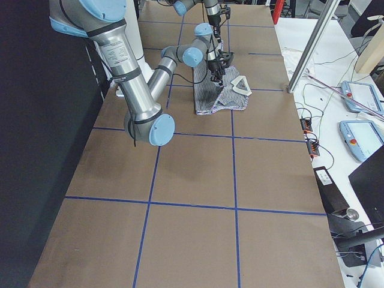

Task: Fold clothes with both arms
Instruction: 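Carry the hem with both grippers over the shirt toward the collar, then open both grippers to release the hem beside the collar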

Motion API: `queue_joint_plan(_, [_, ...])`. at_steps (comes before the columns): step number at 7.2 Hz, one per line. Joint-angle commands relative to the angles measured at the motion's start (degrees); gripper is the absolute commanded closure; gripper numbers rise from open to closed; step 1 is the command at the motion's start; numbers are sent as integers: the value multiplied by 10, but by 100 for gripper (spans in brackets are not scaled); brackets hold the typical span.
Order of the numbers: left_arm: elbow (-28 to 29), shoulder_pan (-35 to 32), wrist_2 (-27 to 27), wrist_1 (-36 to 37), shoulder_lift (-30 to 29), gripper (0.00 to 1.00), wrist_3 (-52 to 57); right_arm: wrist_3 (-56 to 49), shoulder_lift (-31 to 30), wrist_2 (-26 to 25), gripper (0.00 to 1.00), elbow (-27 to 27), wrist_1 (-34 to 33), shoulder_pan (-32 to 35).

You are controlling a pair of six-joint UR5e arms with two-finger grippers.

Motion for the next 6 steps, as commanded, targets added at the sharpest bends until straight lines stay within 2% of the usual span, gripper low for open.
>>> queue_joint_plan(1, [116, -24, 3, -100, -11, 100, 18, -5, 36, -2, 100, -141, 93, 17])
queue_joint_plan(3, [223, -27, 12, -198, -24, 100, 18, -17, 38, -3, 100, -214, 167, 25])
queue_joint_plan(6, [259, -25, 16, -206, -28, 100, 18, -25, 38, -3, 100, -231, 168, 34])
